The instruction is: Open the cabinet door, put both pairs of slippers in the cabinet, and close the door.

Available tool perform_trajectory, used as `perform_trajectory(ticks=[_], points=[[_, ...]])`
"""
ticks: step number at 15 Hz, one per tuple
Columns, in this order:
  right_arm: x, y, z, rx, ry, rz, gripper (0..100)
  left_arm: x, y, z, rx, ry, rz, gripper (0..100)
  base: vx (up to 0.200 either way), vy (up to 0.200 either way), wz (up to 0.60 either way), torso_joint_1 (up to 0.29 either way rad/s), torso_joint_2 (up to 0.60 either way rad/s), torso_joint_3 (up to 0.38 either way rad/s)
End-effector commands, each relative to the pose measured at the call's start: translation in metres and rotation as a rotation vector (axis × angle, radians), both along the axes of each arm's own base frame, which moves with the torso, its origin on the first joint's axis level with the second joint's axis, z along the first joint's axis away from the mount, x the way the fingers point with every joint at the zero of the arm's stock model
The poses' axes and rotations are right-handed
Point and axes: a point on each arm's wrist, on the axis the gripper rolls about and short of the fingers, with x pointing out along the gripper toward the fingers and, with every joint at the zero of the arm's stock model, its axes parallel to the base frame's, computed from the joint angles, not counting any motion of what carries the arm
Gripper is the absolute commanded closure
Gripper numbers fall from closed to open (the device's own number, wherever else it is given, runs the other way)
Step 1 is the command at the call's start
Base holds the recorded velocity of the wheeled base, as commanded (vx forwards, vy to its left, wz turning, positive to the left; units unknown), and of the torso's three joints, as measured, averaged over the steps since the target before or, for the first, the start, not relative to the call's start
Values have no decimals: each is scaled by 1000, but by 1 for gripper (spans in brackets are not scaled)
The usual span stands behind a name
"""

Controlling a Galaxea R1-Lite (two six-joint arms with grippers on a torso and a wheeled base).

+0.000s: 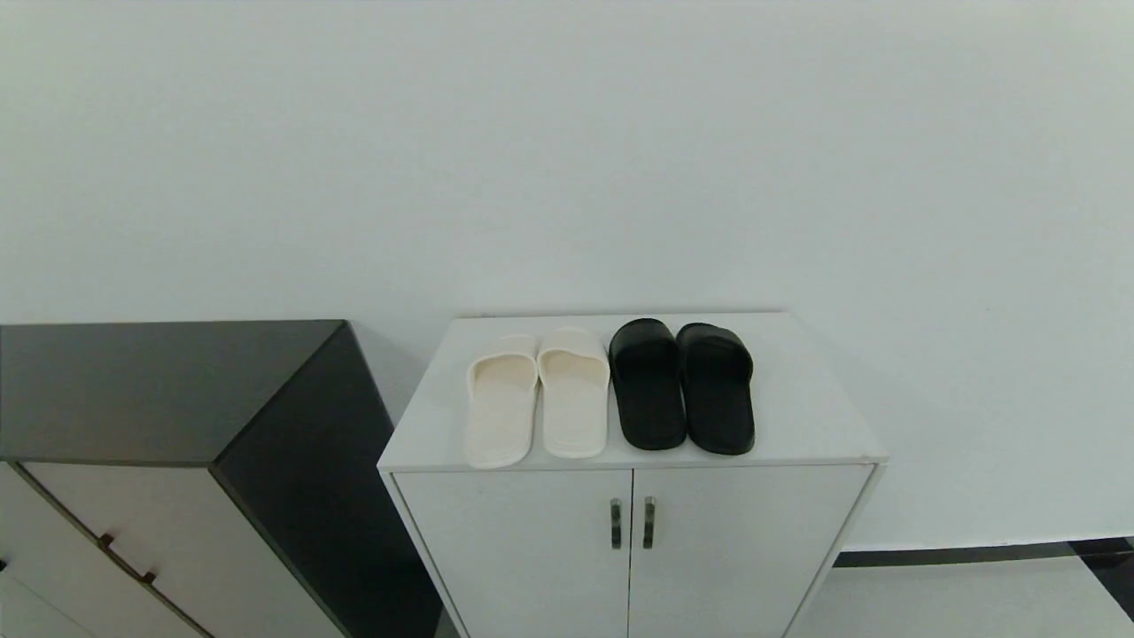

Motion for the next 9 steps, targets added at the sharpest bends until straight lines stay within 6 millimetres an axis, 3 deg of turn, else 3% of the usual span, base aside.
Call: perform_trajectory(ticks=[1, 6, 9], points=[[0, 0, 0, -2, 1, 0, 0, 0, 0, 0, 1, 1, -1, 100, 0, 0, 0, 0, 0, 0], [0, 0, 0, -4, 1, 2, 0, 0, 0, 0, 2, 0, 3, 100, 200, 0, 0, -2, -4, 1], [-1, 0, 3, 1, -19, -8, 0, 0, 0, 0, 4, 0, 5, 100, 0, 0, 0, 0, 0, 0]])
